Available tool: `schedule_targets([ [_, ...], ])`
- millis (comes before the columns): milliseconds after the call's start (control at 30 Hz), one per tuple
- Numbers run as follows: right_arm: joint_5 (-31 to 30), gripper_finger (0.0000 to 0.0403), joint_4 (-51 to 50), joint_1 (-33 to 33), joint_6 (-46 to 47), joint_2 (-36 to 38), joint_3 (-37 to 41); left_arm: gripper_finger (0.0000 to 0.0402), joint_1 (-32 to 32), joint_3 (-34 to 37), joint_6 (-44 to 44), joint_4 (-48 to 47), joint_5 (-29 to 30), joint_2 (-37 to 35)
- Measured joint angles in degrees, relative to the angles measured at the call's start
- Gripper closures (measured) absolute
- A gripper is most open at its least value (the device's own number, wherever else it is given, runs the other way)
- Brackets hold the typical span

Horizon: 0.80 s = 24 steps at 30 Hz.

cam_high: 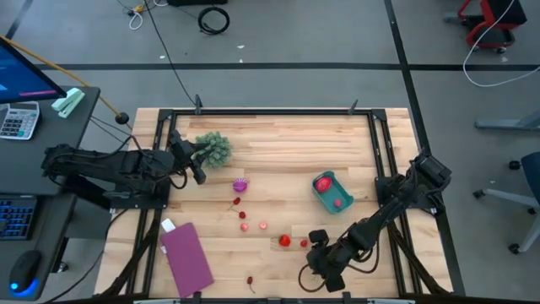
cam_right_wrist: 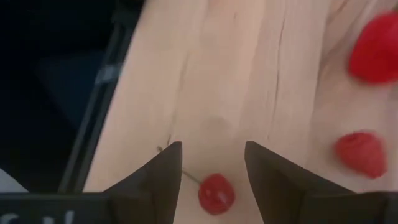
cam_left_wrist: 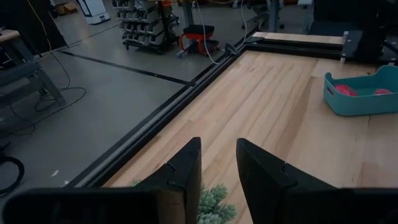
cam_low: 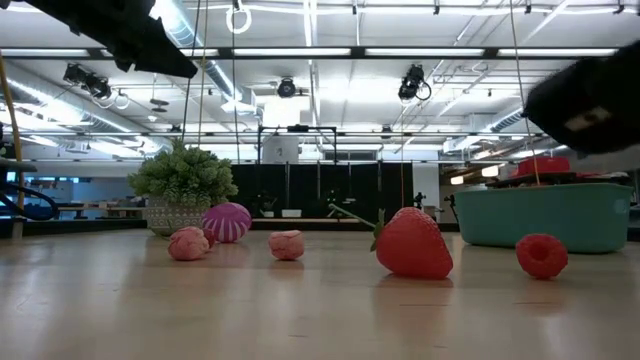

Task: Pick and placing Produce into tupperware
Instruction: Put the cherry in the basket

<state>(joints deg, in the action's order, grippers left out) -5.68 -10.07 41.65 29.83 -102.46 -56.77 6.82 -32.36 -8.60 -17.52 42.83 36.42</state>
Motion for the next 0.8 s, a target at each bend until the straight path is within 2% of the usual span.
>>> schedule_targets([
  [233,-1.3,0.0219,-2.6,1.0,3.5,-2.6,0.0,0.0294,0.0,0.0,0.3,0.0,0.0,0.0],
  [600,-1.4,0.0221,-5.1,1.3,3.2,-3.0,0.0,0.0294,0.0,0.0,0.2,0.1,0.0,0.0],
  [800,-1.6,0.0258,-5.3,1.1,1.3,-3.0,0.0,0.0294,0.0,0.0,-1.3,0.1,0.0,0.0],
])
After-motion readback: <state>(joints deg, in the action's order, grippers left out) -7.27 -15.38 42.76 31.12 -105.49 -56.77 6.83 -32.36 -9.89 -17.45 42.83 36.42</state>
